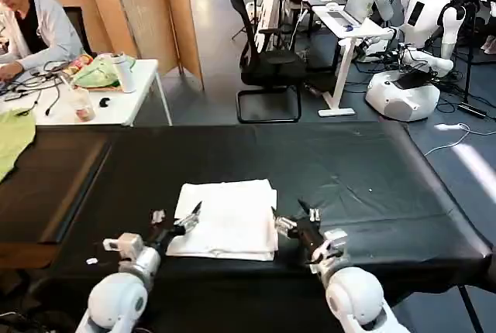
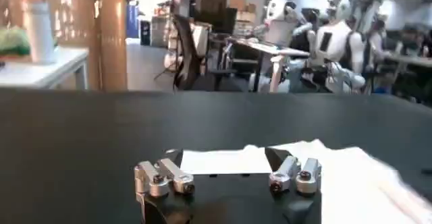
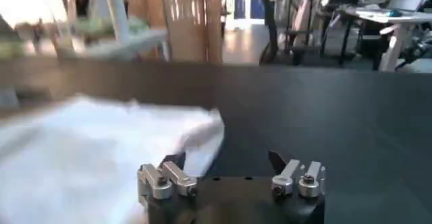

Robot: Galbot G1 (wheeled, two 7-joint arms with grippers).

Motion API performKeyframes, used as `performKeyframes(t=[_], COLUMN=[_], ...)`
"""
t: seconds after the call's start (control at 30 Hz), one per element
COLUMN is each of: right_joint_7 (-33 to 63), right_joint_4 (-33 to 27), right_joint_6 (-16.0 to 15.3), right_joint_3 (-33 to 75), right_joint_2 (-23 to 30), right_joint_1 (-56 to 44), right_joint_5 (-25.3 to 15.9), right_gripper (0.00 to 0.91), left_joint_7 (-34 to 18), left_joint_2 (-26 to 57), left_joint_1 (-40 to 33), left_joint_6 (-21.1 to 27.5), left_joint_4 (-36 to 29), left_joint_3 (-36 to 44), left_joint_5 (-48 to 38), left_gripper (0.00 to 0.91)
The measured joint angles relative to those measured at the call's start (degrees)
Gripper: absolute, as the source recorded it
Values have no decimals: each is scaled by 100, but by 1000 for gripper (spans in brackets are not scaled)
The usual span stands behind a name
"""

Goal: Fold and organize the clothes.

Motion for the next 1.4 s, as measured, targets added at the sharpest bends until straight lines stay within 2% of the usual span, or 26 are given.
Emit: performKeyframes(t=[0.17,0.2,0.23,0.27,0.33,0.37,0.87,0.9,0.93,0.97,1.4], right_joint_7=[7,8,9,9,13,15,13,11,10,10,5], right_joint_4=[306,349,386,420,465,474,556,551,542,536,509], right_joint_6=[21,28,30,32,34,34,34,35,35,35,32], right_joint_3=[254,283,298,305,314,324,420,420,420,417,391], right_joint_2=[-76,-70,-59,-45,-22,-17,-5,-5,-5,-2,20], right_joint_1=[-138,-153,-164,-175,-193,-197,-178,-178,-176,-174,-145], right_joint_5=[226,242,251,256,261,261,276,277,277,277,279], right_gripper=[878,878,878,878,878,878,878,878,878,878,878], left_joint_7=[31,37,41,42,45,66,175,159,149,142,40], left_joint_2=[-60,-59,-56,-56,-64,-64,-141,-144,-143,-138,-191], left_joint_1=[62,72,75,73,69,74,85,79,78,80,87], left_joint_6=[47,71,98,126,169,197,476,461,448,442,388], left_joint_4=[258,281,301,323,349,349,325,318,303,276,194], left_joint_3=[-369,-416,-455,-492,-547,-563,-500,-502,-513,-529,-524], left_joint_5=[-901,-1047,-1194,-1329,-1538,-1595,-1861,-1859,-1850,-1847,-1824], left_gripper=[878,839,575,137,20,0,0,39,224,878,878])
